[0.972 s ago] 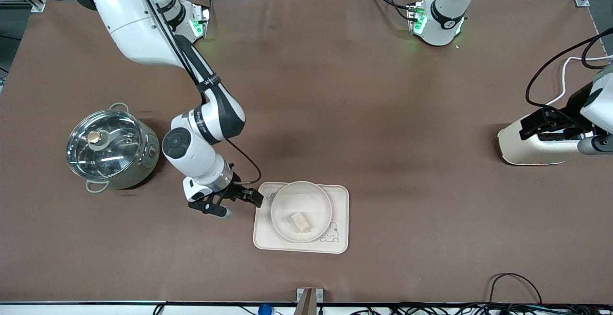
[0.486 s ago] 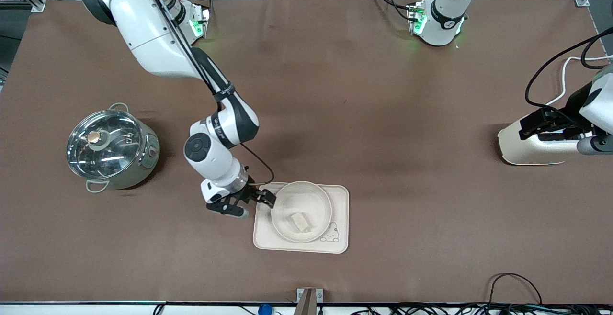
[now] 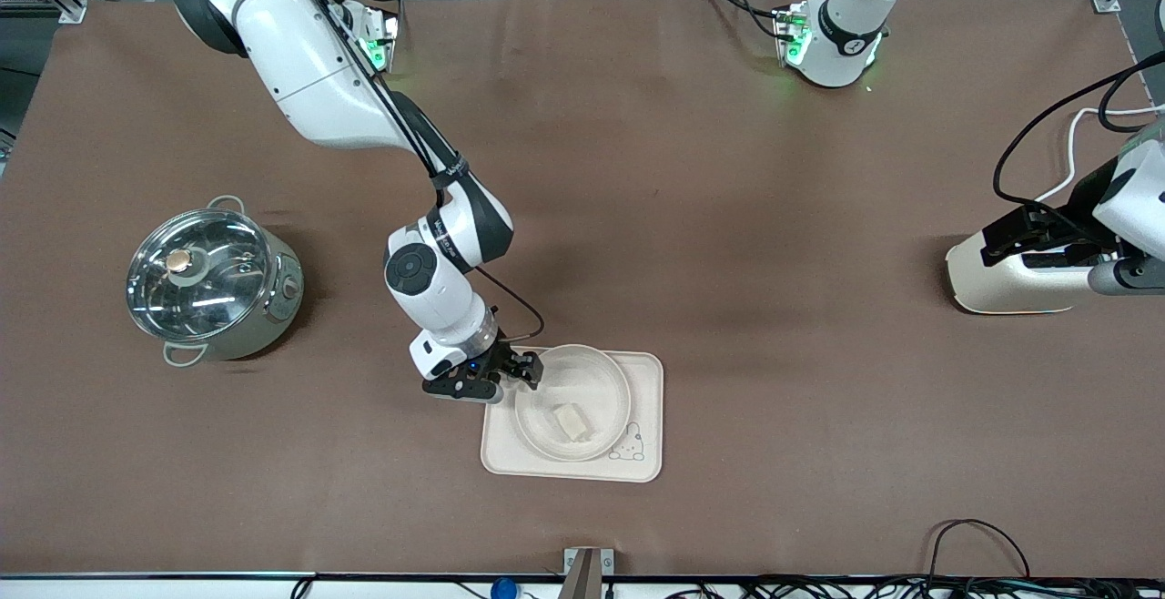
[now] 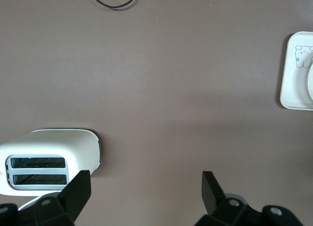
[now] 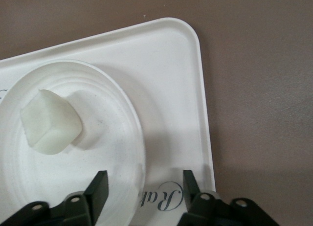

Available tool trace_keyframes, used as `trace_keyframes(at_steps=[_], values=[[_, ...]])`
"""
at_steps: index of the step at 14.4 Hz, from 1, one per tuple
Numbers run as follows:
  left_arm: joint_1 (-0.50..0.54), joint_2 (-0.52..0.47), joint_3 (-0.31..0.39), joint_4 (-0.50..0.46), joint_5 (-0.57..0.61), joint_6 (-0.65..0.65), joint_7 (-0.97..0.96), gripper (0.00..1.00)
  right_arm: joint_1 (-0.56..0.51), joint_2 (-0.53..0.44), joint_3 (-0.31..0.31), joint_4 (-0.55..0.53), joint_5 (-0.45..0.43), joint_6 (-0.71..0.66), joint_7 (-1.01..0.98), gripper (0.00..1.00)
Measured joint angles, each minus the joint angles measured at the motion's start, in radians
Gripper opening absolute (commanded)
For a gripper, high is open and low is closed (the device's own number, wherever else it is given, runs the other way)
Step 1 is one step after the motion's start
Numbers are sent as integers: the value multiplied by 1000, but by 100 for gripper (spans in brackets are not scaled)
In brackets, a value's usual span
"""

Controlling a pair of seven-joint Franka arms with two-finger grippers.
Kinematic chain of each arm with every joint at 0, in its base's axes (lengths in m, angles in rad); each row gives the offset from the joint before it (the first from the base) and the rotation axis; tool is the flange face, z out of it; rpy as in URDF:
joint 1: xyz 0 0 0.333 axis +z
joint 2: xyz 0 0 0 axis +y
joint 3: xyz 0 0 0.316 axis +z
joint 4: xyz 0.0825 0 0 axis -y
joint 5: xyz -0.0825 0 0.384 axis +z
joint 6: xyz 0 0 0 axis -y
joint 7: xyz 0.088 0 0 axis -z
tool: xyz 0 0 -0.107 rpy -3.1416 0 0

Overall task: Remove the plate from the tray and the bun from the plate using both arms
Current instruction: 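Lower the right gripper and close it on the plate rim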

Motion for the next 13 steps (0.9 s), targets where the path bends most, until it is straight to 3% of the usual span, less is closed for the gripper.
trace_keyframes(at_steps=[5, 13], values=[[0, 0, 0, 0, 0, 1, 0, 100, 6, 59, 0, 36, -12, 76, -2, 0], [0, 1, 0, 0, 0, 2, 0, 100, -10, 57, -2, 75, -3, 77, 0, 0]])
